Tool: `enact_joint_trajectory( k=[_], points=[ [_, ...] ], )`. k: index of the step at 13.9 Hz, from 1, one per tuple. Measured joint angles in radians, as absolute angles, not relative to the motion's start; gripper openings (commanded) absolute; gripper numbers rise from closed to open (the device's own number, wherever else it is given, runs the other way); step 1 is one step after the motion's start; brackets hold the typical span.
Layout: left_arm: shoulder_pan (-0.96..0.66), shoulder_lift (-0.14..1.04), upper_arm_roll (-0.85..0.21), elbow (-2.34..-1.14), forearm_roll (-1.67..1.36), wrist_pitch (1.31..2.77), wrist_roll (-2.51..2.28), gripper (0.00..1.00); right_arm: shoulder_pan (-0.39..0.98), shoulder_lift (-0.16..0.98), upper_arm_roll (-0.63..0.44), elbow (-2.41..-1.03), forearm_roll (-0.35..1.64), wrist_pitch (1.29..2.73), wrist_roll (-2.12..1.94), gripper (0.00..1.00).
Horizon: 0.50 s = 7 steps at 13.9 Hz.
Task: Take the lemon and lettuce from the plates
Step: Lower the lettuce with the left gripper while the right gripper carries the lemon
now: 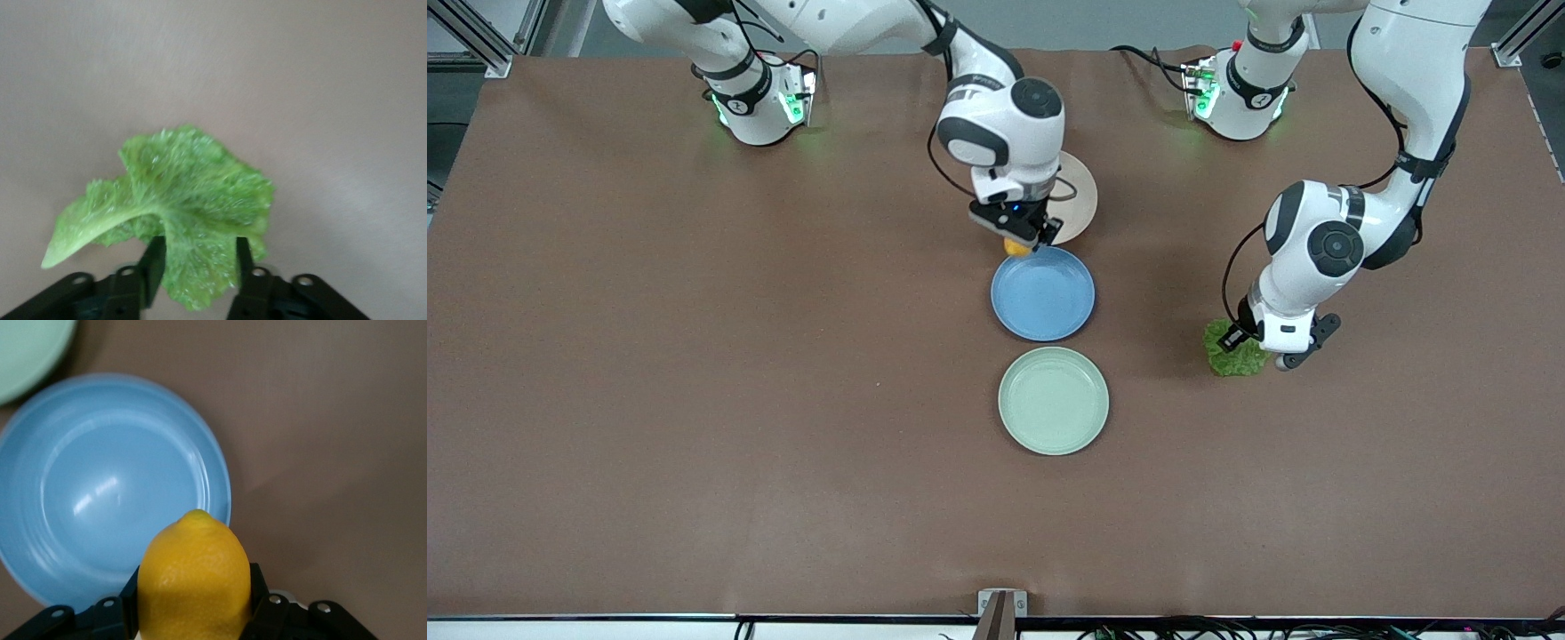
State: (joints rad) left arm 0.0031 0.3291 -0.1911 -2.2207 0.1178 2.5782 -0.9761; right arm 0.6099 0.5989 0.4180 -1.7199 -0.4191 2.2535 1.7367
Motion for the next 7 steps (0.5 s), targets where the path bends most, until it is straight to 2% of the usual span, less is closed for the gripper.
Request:
enact_joint_trajectory(
  k=[3, 7],
  points=[
    [0.004, 0.315, -0.192, -2.166, 0.118, 2.532, -0.969, 1.0, 0.396, 0.55, 0.5, -1.787, -0.419, 2.252, 1.53, 0.0],
    [0.005, 0.287, -0.194, -2.129, 0.118, 2.47, -0.814, 0.99, -0.08, 0.505, 0.751, -1.944, -0.42, 2.245, 1.226, 0.0]
  ],
)
